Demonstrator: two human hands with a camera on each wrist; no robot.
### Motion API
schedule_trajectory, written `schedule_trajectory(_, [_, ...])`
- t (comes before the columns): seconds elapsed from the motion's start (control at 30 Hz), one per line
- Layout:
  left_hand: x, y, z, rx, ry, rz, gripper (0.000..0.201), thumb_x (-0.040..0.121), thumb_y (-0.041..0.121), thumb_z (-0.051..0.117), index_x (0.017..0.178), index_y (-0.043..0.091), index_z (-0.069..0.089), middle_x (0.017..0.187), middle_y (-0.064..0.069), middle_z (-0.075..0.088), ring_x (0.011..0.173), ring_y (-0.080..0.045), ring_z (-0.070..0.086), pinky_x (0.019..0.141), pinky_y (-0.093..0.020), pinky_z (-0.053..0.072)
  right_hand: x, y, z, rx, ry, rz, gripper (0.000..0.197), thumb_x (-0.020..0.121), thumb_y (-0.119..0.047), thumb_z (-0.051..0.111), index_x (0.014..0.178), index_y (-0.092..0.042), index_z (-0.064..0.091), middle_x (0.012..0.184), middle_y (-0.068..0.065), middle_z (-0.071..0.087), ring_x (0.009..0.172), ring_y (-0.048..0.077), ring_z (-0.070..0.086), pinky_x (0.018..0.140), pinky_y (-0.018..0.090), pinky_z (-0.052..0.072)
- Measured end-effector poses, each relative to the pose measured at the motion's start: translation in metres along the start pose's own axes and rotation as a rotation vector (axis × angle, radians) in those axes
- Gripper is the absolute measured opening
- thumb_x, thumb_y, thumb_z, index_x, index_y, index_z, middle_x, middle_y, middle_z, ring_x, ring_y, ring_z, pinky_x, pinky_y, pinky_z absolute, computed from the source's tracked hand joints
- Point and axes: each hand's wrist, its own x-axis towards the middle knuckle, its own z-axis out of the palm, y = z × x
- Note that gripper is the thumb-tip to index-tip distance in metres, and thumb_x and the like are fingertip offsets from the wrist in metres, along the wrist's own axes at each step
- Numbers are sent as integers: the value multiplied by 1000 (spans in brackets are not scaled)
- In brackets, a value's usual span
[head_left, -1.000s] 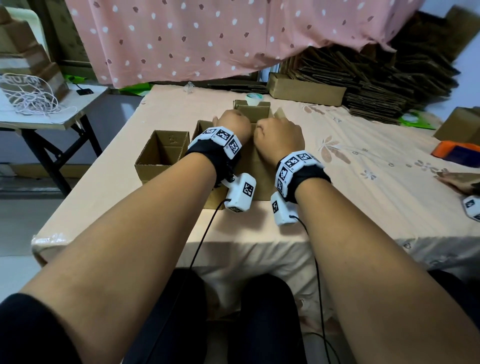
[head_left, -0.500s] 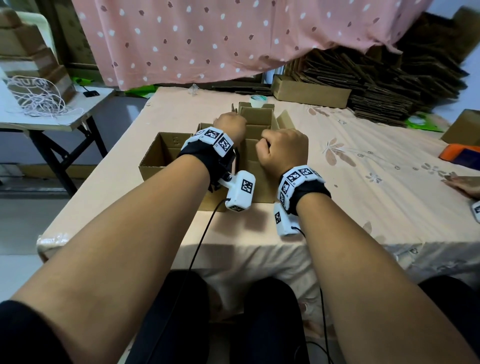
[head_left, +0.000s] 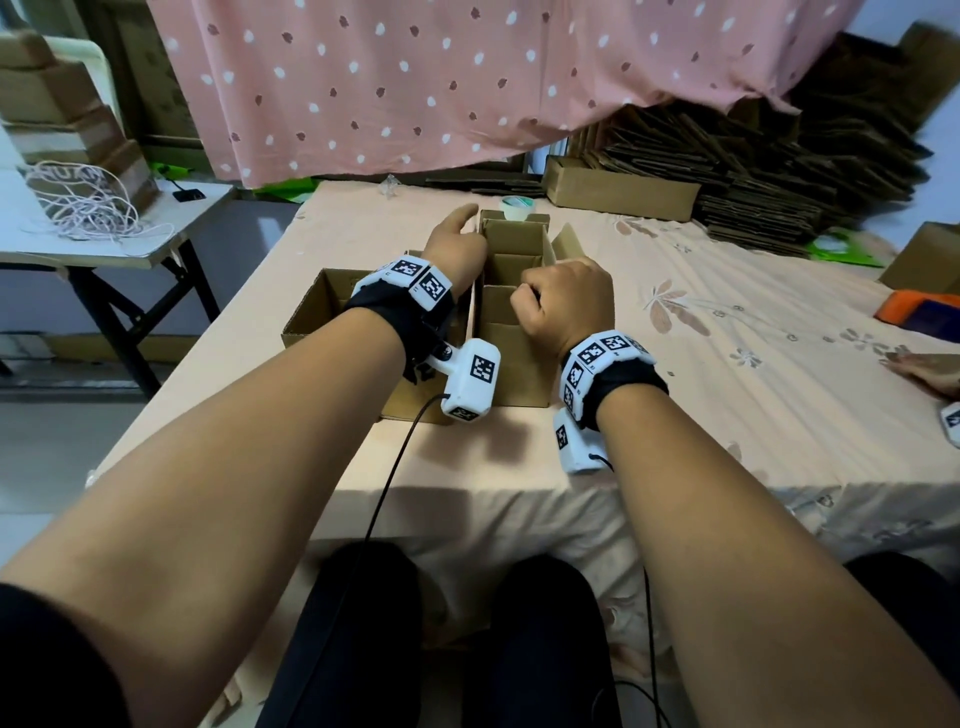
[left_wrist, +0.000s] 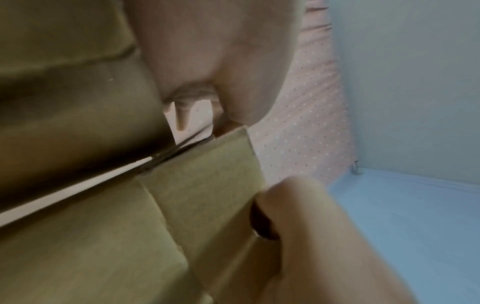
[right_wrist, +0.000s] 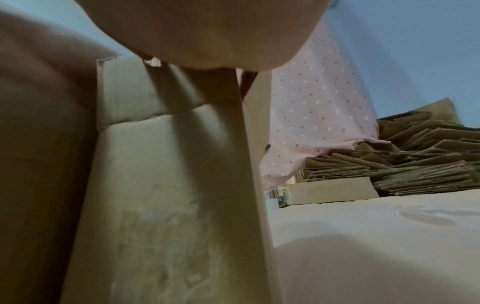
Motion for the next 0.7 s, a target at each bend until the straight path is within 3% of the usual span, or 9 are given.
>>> schedule_trajectory(0.1, [-4,12,-1,-17,8,24,60,95,8,50,151,25,37,98,-3,59,72,-13,56,52,-16,45,3,2,-3,-23,-76,-10,31,79,-33,36,52,-20,43,50,0,37,53,28,37,65,28,24])
schedule_trajectory(0.2, [-11,28,-7,-14,-28,20,61,93,8,54,151,19,38,123,-6,52,111,-22,52,85,-28,46,5,2,-5,-49,-133,-3,31,81,-31,38,56,-18,48,55,3,45,58,27,38,73,28,21])
schedule_trajectory(0.27, [-16,34,-13,70,-101,37,66,89,9,56,151,20,38,137,-5,48,124,-21,45,94,-32,43,6,1,-4,-64,-142,4,34,82,-32,36,58,-16,54,57,4,47,60,26,38,74,29,20])
schedule_trajectory(0.33, [-20,38,-21,191,-179,23,63,85,12,58,146,21,42,132,-3,46,116,-21,43,88,-33,42,7,2,-3,-68,-147,16,38,82,-34,35,59,-14,58,57,2,44,60,26,38,74,29,22])
schedule_trajectory(0.4, [-23,40,-31,357,-234,6,42,82,13,60,124,17,51,125,-5,48,108,-23,44,89,-35,43,7,2,-2,-69,-149,22,37,81,-35,33,58,-16,53,56,1,43,59,26,39,72,29,24])
schedule_trajectory(0.5, [-20,35,-44,661,-402,-35,26,81,12,64,106,5,62,118,-14,58,88,-21,58,81,-33,51,8,2,-2,-89,-186,21,35,81,-35,31,57,-18,50,56,1,44,59,27,41,71,30,24])
schedule_trajectory(0.53, [-20,32,-47,730,-483,-60,31,80,12,66,108,0,63,116,-17,61,85,-23,59,78,-33,52,9,2,-2,-87,-194,26,35,81,-35,31,57,-17,51,55,2,45,59,27,41,70,30,24])
schedule_trajectory(0.6, [-24,29,-51,797,-628,-134,52,75,11,70,123,-7,61,118,-21,64,98,-32,63,88,-39,54,9,2,-2,-83,-197,36,37,81,-33,32,55,-16,51,53,2,44,57,28,41,70,30,25])
schedule_trajectory(0.7, [-29,29,-54,856,-715,-225,72,58,19,85,124,-1,63,119,-23,69,108,-41,67,99,-57,52,9,0,-2,-94,-208,42,37,81,-32,32,54,-15,49,51,0,41,55,27,39,70,31,26])
